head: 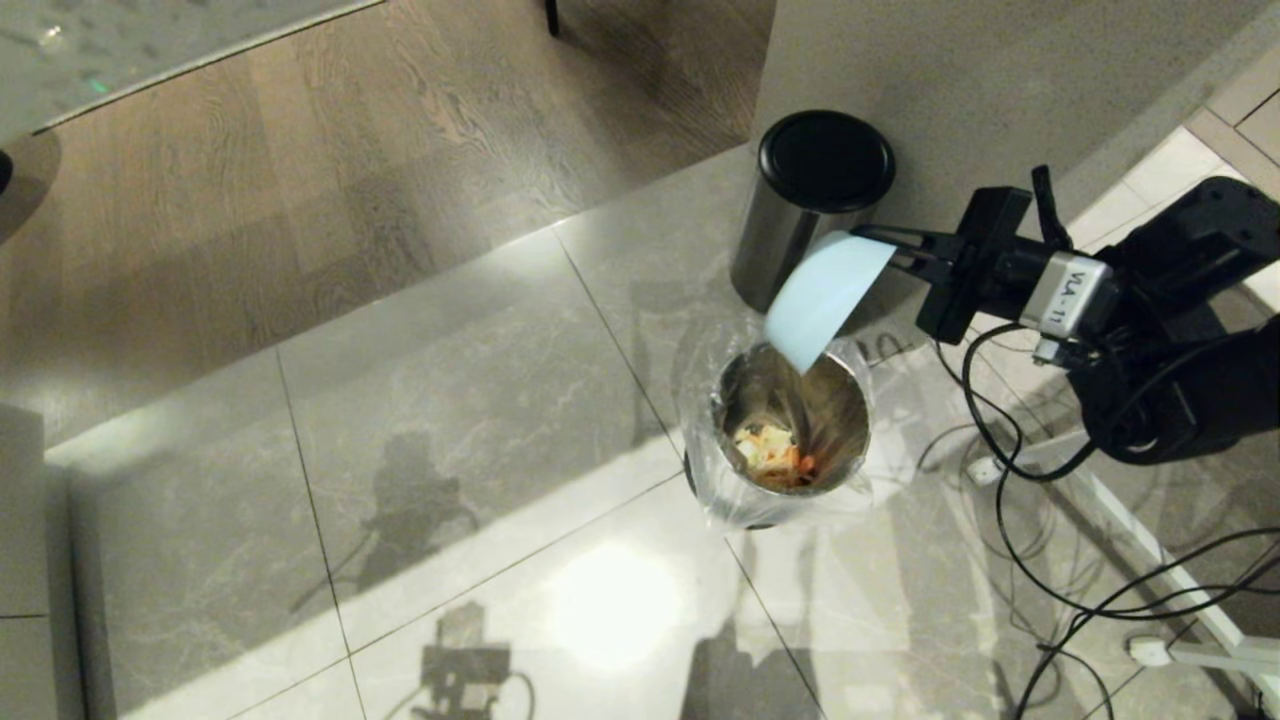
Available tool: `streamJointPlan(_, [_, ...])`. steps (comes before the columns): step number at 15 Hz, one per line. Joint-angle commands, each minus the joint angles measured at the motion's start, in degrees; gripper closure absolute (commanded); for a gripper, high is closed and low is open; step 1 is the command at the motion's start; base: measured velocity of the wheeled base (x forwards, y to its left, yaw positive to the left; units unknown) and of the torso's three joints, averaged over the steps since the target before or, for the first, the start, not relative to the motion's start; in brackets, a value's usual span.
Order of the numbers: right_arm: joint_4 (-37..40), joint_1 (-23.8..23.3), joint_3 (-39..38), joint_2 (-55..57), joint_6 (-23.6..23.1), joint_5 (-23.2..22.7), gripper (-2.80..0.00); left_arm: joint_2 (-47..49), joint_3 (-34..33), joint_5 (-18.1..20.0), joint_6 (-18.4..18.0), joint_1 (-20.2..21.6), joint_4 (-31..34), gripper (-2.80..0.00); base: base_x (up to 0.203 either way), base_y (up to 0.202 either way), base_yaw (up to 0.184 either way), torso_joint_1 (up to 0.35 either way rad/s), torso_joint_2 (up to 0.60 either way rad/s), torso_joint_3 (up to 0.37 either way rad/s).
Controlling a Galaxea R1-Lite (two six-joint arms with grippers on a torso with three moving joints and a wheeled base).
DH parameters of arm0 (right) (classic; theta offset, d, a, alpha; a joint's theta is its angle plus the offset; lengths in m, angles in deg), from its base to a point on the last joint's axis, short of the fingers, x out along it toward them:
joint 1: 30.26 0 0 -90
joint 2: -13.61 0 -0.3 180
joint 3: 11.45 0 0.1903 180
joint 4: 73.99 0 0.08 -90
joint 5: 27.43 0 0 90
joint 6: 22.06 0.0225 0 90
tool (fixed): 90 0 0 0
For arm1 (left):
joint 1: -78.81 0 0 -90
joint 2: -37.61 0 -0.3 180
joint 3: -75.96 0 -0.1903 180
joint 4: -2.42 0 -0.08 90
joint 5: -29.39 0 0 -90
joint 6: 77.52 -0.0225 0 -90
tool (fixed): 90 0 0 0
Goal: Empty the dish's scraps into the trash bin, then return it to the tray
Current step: Pour the leftover food from the bowl into the trash can
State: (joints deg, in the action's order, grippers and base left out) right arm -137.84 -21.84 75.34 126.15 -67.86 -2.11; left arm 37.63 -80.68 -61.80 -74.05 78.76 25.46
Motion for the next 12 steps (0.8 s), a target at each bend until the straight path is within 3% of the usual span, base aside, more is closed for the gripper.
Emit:
streamJointPlan(1, [-2.74,0.1,0.55,-0.13,-0.08,-0.27,0.0,0.06,0.0,-0.05,0.04,0.04,-0.02,0.0,0.0,0.0,0.0,0.0,0.0,0.0])
streamJointPlan(12, [-2.74,0.01,-0.56,0.03,0.0,-0.14,0.0,0.06,0.0,-0.05,0.04,0.05,-0.02,0.0,0.0,0.0,0.0,0.0,0.0,0.0])
